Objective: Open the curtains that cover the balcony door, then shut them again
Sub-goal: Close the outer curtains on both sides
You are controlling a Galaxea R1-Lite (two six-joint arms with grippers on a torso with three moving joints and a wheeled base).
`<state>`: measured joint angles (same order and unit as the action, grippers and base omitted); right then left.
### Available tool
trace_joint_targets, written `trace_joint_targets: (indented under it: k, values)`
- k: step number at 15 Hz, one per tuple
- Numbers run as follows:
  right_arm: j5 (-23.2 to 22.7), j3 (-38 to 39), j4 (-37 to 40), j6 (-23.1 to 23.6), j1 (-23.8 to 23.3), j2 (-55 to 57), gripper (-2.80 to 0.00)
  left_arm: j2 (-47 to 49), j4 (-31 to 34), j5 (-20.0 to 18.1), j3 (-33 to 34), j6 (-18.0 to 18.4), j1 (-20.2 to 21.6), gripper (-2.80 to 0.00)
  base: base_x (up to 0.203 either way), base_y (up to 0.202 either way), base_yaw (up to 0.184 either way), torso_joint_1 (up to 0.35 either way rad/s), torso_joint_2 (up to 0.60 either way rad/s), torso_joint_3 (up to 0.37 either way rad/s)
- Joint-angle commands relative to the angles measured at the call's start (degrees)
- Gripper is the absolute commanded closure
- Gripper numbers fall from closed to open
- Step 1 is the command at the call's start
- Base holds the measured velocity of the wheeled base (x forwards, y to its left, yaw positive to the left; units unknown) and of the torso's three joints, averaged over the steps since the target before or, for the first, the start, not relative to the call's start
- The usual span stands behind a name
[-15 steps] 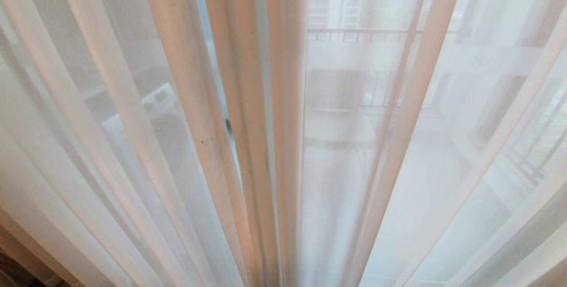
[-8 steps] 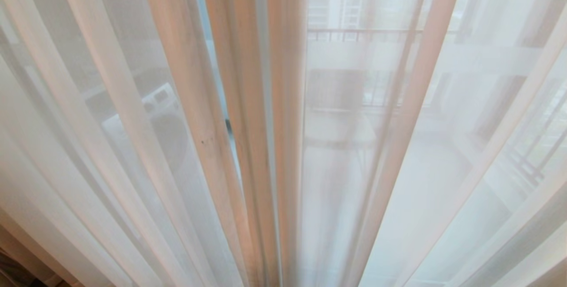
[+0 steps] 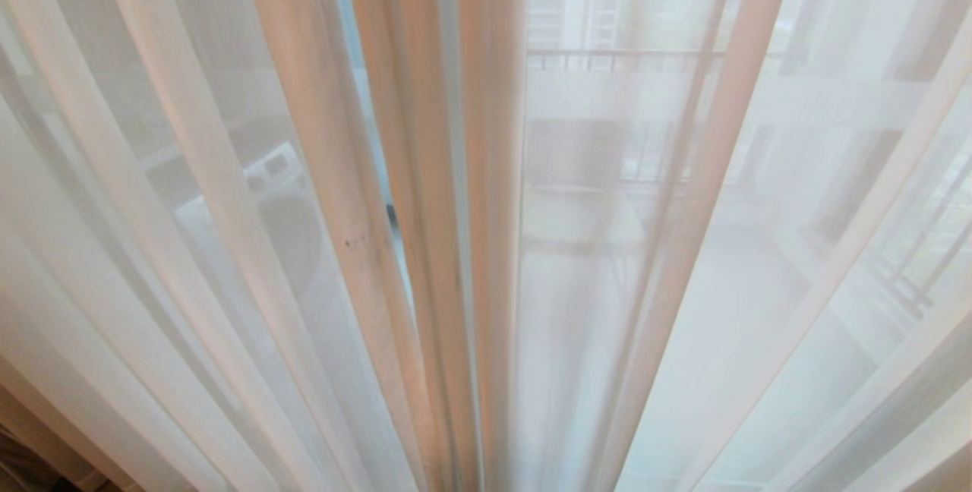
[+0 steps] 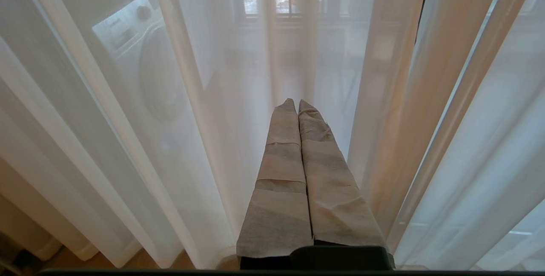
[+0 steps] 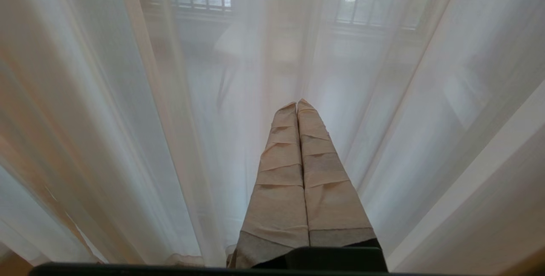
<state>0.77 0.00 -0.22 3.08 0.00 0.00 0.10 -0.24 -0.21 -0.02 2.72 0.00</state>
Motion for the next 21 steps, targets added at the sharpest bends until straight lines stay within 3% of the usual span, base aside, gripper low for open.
trace_joint_targets:
  k: [1, 18, 21]
  values:
    - [0.0, 0.0, 0.0, 0.1, 0.0, 0.0, 0.0, -0.1, 0.0, 0.0, 0.0, 0.0, 0.0, 0.0, 0.0, 0.0, 0.0, 0.0, 0.0, 0.0]
    - [0.0, 0.0, 0.0, 0.0, 0.0, 0.0, 0.0, -0.1, 0.0, 0.1, 0.0, -0.9, 0.0, 0.0, 0.0, 0.0, 0.0, 0.0, 0.0, 0.0]
    - [0.2, 0.0, 0.0, -2.2, 0.0, 0.0, 0.0, -0.1, 0.0, 0.1, 0.0, -1.7, 0.0, 0.0, 0.001, 0.127, 0.003, 0.007, 0.0, 0.001]
